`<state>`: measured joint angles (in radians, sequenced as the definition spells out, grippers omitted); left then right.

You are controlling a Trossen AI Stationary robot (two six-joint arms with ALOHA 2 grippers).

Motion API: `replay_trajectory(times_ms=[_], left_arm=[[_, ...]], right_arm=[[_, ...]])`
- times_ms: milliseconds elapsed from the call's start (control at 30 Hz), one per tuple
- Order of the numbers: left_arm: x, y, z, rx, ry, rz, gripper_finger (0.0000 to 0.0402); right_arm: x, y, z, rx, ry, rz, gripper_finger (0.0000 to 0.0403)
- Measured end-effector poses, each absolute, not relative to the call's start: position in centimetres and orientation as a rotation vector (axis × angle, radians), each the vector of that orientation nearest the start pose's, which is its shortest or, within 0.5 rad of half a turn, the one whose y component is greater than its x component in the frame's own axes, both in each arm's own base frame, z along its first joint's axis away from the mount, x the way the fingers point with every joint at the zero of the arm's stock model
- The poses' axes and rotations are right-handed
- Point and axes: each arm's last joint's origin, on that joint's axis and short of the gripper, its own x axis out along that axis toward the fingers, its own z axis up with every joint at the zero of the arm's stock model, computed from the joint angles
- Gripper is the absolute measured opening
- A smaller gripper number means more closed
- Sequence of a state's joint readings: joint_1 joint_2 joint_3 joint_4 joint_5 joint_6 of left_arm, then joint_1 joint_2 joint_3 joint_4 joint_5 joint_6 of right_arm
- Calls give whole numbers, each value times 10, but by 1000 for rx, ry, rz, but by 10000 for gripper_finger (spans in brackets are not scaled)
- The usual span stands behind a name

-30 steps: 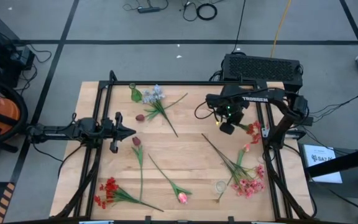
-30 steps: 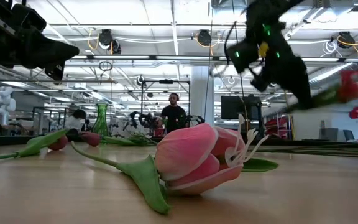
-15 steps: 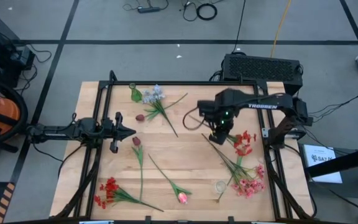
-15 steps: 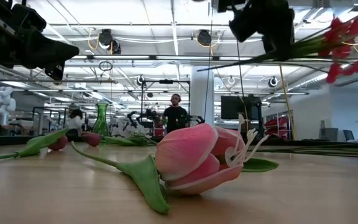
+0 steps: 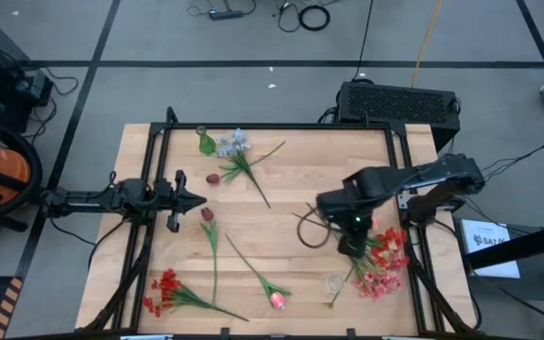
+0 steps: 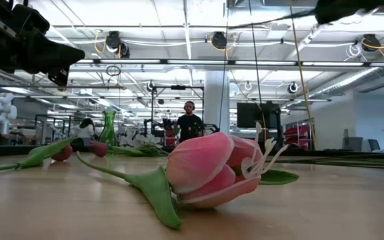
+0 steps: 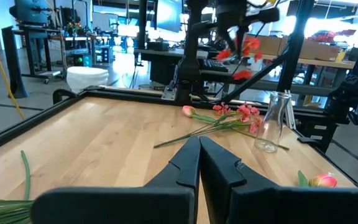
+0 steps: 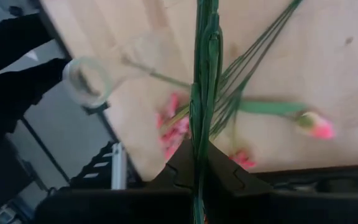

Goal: Sort flowers into vase by color
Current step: Put the top orange flowers into the transparent vase

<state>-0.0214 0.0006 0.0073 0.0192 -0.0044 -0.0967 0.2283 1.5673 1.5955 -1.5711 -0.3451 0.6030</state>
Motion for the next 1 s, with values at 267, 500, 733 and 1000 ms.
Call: replay_trajectory(times_ms=[267,500,733,1000], left_arm=[[97,-2,168,-97,-25,-18,15],[97,-2,168,-97,-24,-18,15],[97,-2,168,-97,-25,-18,15],[97,-2,168,-97,-24,-18,15]], right_arm=[[232,87,356,594,1621,-37,0],[239,78,352,517,1589,-85,0],[266,49,332,384,1604,-112,0],[308,34,283,-241,1715,107,0]])
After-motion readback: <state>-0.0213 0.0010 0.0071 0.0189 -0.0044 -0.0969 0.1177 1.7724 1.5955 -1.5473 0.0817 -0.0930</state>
